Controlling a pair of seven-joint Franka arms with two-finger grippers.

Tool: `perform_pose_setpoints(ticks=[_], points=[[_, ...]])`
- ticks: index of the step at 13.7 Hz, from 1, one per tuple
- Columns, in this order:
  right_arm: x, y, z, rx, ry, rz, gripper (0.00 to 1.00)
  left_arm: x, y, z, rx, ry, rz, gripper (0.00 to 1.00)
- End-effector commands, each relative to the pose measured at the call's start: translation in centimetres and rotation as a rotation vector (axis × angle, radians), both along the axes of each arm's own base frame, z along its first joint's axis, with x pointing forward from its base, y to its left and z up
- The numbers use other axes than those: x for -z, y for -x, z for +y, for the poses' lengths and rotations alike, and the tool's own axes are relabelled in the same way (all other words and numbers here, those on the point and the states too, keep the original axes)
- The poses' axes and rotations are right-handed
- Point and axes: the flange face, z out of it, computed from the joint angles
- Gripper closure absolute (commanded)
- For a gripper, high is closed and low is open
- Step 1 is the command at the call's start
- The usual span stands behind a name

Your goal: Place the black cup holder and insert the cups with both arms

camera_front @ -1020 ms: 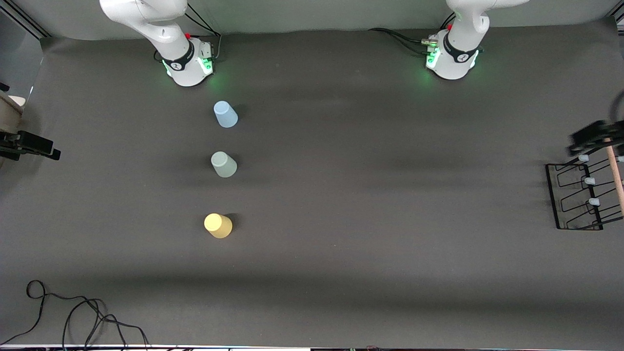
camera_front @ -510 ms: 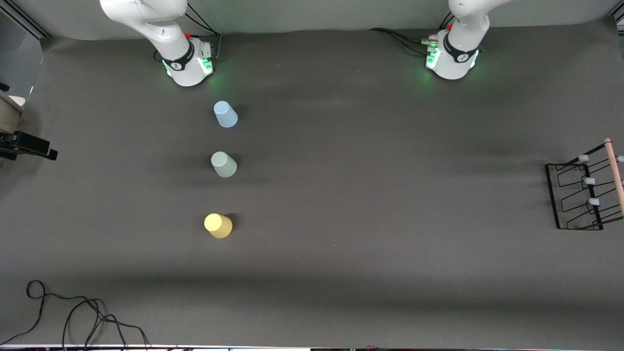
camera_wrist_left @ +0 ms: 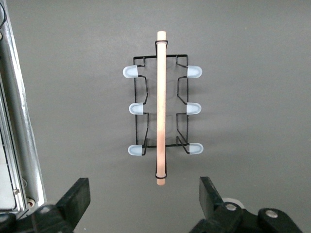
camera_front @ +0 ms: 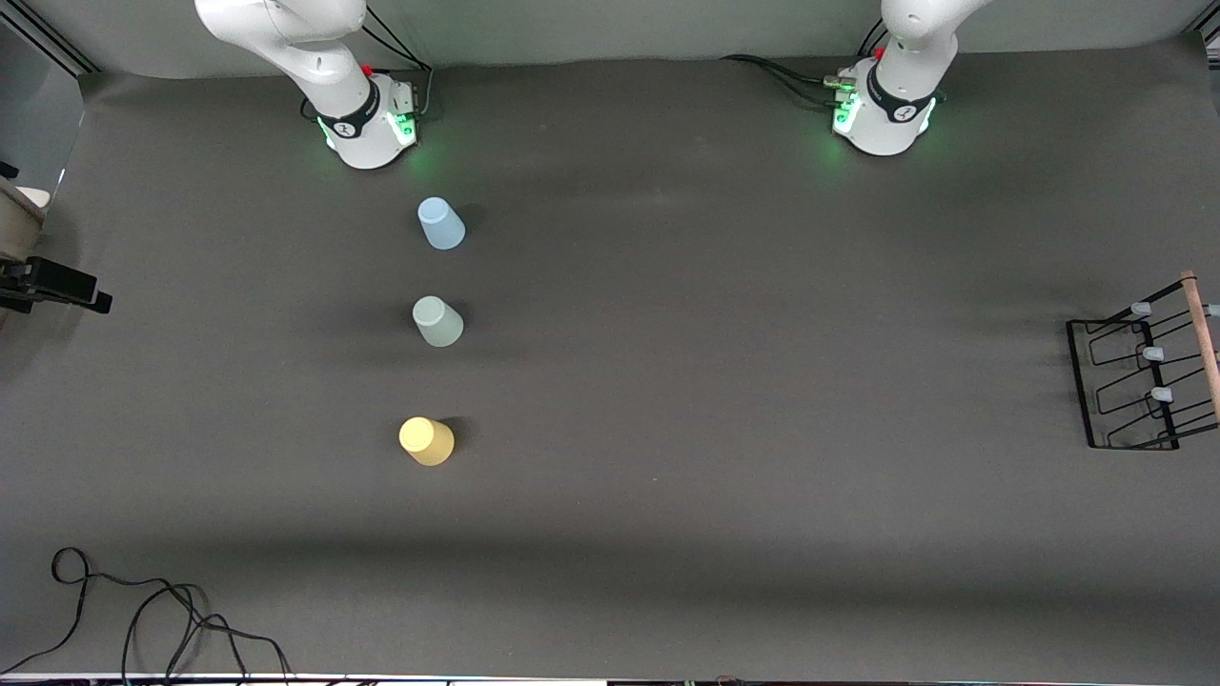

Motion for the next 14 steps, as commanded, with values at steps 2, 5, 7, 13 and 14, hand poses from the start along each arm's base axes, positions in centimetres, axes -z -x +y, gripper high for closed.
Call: perform_pose_setpoints(ticks=[2, 5, 7, 13, 14], points=[[-0.3, 0.0, -0.4, -0.022, 0.01, 0.009, 0.0, 4.2, 0.9, -0.6, 0.029, -0.03, -0.02, 0.0], [-0.3, 0.0, -0.4, -0.022, 0.01, 0.009, 0.0, 8.9, 0.7, -0.6, 0.021, -0.035, -0.053, 0.0], [-0.3, 0.0, -0.4, -0.023, 0.01, 0.009, 0.0, 10.6, 0.5, -0.5, 0.009, -0.005, -0.045, 0.0], [-0.2, 0.0, -0.6, -0.02, 0.01, 0.01, 0.0, 13.4, -1.7, -2.4, 0.052, 0.0, -0.044, 0.0], [-0.3, 0.0, -0.6, -0.019, 0.01, 0.009, 0.0, 14.3, -1.9, -2.1, 0.05, -0.004, -0.051, 0.0]])
